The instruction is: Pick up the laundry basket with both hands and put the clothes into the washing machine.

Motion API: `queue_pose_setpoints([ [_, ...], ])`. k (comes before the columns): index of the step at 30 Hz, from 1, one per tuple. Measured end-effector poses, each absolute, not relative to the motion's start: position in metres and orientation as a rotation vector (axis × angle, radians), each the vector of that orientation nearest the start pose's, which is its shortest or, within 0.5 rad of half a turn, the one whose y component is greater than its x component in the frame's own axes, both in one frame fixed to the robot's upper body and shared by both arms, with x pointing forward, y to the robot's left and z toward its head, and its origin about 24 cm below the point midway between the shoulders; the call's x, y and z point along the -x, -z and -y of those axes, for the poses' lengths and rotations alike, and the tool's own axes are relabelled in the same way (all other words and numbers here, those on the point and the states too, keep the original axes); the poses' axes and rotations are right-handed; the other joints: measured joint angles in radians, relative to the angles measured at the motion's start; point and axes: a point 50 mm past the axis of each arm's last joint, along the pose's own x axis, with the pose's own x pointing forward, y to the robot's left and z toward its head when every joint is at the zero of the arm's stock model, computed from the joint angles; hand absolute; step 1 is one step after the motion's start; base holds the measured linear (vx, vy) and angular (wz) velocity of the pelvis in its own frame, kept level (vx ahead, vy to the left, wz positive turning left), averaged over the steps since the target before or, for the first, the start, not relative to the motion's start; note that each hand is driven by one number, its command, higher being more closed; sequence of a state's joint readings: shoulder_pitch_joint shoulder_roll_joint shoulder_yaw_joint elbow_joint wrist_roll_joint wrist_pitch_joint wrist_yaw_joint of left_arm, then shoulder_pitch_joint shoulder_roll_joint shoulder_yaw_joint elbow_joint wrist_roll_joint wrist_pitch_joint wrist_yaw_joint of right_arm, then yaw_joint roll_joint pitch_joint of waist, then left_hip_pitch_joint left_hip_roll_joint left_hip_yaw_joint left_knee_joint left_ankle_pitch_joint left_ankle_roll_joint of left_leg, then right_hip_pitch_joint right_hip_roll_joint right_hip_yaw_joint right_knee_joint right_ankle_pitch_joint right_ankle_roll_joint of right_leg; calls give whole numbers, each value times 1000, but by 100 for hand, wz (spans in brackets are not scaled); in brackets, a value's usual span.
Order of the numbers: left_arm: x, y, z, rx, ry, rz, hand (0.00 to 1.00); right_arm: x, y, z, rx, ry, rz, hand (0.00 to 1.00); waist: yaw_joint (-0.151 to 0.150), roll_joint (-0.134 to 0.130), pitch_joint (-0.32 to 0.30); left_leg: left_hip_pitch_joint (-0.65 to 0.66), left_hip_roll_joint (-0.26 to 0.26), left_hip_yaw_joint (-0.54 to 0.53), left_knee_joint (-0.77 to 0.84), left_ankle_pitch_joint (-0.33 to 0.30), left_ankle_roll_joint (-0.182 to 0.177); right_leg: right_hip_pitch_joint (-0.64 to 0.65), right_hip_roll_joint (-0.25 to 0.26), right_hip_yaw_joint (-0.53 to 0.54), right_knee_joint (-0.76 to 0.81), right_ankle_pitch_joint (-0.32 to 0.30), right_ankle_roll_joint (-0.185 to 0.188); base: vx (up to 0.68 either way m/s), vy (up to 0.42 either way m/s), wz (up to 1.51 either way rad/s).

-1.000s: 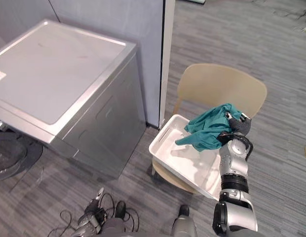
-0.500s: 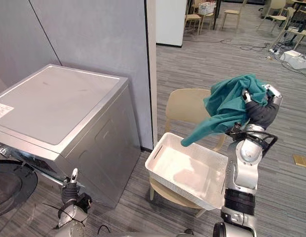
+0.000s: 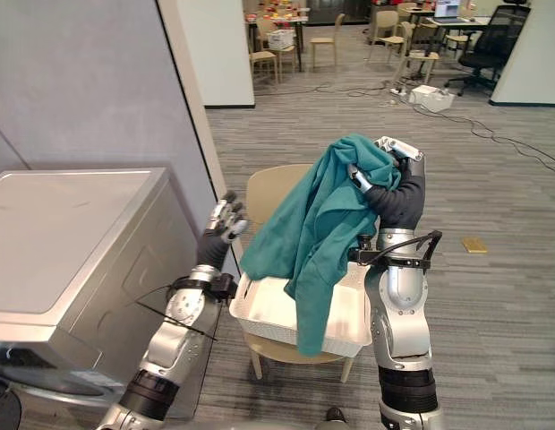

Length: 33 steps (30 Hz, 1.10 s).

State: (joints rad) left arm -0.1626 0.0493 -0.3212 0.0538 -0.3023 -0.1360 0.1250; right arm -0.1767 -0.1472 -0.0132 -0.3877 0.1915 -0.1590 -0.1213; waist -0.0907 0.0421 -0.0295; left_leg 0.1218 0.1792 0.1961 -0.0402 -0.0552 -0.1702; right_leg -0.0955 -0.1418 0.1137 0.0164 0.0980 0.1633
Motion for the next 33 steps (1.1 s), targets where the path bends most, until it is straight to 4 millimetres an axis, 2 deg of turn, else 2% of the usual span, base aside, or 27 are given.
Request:
queue_pose_setpoints([
  [1, -272, -80, -70, 249, 268, 170, 0, -249, -186, 159, -103, -5, 702, 100, -8, 1, 0, 6, 0, 0, 0, 0, 0, 0, 1, 1, 0, 3, -3, 66, 3, -13],
  [6, -276, -100, -47, 271, 382, 226, 0, -249, -184, 143, -109, -91, 691, 100, -6, 1, -1, 16, -4, 0, -5, -3, 3, 6, 1, 16, 2, 3, -1, 25, 4, -7],
  [13, -276, -111, -12, 216, 548, 250, 0, -244, -188, 134, -120, -136, 713, 100, -7, 1, -1, 31, -5, -3, -16, -4, 3, 22, -1, 9, 3, -9, 14, -8, -3, 3],
  [22, -283, -124, 4, 286, 600, 233, 0, -238, -193, 124, -157, -178, 743, 100, -14, 5, -4, 31, -5, -3, -16, -3, 3, 22, -2, 5, 3, -10, 14, 0, 0, 0],
  [23, -284, -126, 5, 292, 605, 237, 100, -238, -194, 123, -168, -184, 745, 100, -14, 5, -4, 30, -5, -3, -16, -3, 3, 22, -2, 5, 3, -11, 14, 0, 0, 0],
  [33, -282, -136, 14, 323, 637, 267, 100, -236, -194, 127, -212, -139, 754, 100, -40, 5, -4, 30, -5, 1, -15, -4, 4, 22, -3, 3, 5, -12, 12, 0, 0, 0],
])
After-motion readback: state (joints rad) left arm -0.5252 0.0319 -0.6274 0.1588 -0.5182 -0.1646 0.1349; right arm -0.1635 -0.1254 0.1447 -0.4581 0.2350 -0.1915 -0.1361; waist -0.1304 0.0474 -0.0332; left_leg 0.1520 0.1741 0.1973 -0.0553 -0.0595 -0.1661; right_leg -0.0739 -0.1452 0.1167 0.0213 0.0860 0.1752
